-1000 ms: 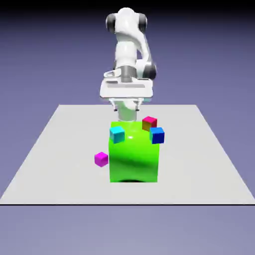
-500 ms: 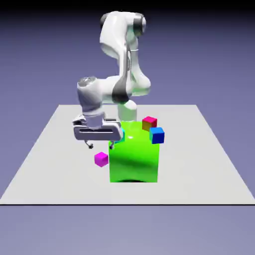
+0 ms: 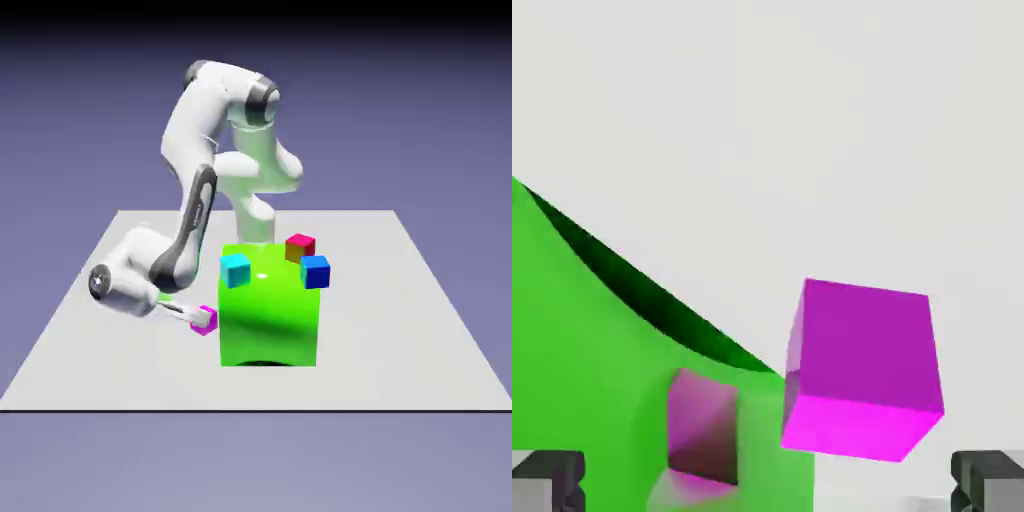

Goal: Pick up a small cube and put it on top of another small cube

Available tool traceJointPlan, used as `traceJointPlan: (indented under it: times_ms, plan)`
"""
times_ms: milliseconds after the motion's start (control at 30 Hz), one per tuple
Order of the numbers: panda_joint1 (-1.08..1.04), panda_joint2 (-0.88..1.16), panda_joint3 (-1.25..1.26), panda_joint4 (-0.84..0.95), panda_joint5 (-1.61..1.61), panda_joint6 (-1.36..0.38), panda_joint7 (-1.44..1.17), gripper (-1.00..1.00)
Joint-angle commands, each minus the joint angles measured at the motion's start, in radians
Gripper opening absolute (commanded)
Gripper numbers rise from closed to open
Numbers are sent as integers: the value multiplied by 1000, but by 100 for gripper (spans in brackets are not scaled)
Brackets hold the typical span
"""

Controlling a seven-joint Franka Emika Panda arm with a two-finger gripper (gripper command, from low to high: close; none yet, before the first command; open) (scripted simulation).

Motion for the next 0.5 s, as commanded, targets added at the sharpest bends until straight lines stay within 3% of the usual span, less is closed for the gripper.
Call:
traceJointPlan:
  times_ms: [0,100,233,267,467]
  plan:
    - [-5,36,-12,19,9,-43,-2,0]
    - [-24,87,3,9,1,-62,17,0]
    - [-4,118,33,-112,47,82,-10,0]
    - [-4,118,33,-112,47,82,-10,-100]
    - [-39,50,5,38,-32,-78,0,-100]
